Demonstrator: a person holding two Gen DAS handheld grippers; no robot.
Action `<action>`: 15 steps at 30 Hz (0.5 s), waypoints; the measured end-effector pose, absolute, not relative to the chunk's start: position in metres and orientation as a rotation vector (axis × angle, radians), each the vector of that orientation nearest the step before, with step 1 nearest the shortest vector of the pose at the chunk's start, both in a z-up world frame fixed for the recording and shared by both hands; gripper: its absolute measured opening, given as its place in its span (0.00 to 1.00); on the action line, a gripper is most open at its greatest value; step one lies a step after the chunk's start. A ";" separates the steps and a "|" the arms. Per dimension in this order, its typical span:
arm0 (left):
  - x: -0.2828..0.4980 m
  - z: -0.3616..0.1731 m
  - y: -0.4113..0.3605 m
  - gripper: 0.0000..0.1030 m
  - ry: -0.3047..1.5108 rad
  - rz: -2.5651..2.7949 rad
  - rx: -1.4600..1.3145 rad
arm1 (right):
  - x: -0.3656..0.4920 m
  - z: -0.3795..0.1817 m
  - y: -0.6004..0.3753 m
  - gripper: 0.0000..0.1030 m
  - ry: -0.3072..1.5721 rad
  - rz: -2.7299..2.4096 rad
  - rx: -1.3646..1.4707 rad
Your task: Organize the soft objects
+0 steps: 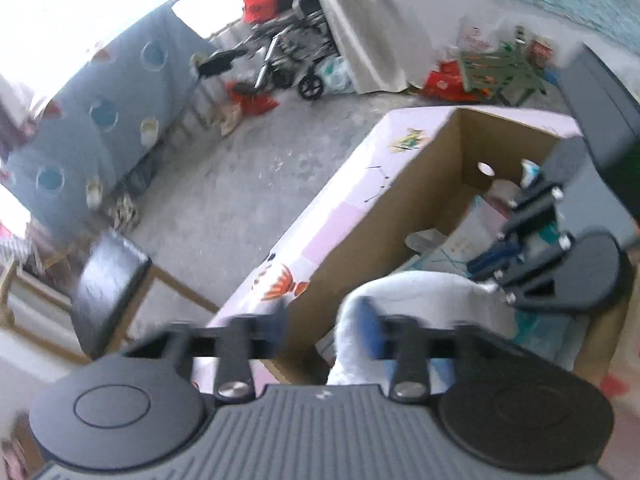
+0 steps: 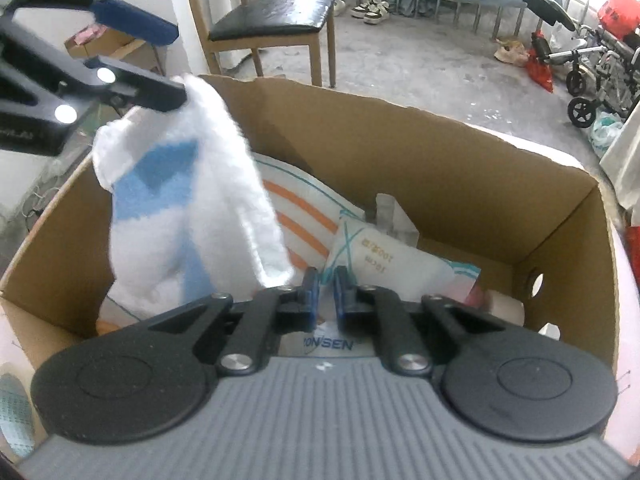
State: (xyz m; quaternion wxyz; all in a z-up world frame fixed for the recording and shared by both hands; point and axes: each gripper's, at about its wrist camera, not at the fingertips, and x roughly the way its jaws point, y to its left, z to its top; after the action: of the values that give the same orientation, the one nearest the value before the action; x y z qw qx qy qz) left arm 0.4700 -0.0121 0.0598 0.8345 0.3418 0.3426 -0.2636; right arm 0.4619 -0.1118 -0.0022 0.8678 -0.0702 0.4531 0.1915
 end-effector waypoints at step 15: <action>0.456 0.010 -0.039 0.51 0.774 -0.605 0.860 | 0.462 0.031 -0.128 0.47 0.900 0.519 -0.034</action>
State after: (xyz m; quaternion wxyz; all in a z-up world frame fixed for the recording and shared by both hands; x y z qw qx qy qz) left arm 0.4563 -0.0394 0.0099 0.7943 0.4002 0.3601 -0.2817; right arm 0.4624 -0.1276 0.0311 0.8679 -0.0161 0.4301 0.2481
